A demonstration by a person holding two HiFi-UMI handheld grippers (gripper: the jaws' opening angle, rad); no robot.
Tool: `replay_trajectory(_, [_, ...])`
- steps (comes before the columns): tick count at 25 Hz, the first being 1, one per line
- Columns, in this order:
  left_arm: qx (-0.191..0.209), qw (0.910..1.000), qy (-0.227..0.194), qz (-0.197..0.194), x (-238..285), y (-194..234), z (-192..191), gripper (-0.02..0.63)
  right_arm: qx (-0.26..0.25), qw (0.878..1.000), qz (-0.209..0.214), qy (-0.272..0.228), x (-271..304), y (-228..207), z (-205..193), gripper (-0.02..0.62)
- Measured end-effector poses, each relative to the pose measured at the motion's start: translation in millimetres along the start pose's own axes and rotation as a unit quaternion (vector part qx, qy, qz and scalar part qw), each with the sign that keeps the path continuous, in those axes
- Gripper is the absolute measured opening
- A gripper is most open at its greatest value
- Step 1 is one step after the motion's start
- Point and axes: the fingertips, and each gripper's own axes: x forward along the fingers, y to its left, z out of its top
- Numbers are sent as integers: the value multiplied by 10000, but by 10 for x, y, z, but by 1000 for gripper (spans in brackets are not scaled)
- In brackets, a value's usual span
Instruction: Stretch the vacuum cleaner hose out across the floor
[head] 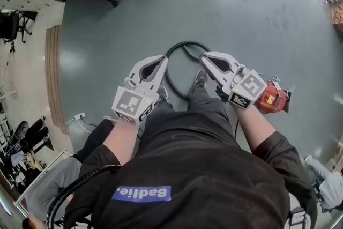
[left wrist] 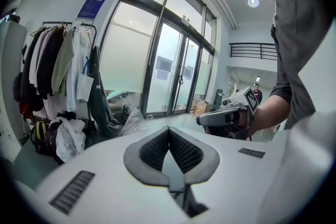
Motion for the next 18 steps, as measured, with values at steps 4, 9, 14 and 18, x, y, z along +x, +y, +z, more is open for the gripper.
replay_trajectory(4, [-23, 9999, 110, 91, 485, -34, -51, 6, 194, 9996, 36, 198, -131, -515, -129, 5])
replay_trajectory(9, [3, 9997, 252, 21, 740, 21, -273, 6, 299, 9983, -77, 487, -90, -866, -474, 5])
replay_trajectory(14, [-8, 9994, 338, 79, 817, 322, -612, 6, 264, 9971, -260, 659, 227, -1121, -934, 5])
replay_trajectory(18, [-44, 9998, 216, -21, 806, 544, -1062, 6, 237, 9967, -296, 713, 548, -1197, -1383, 5])
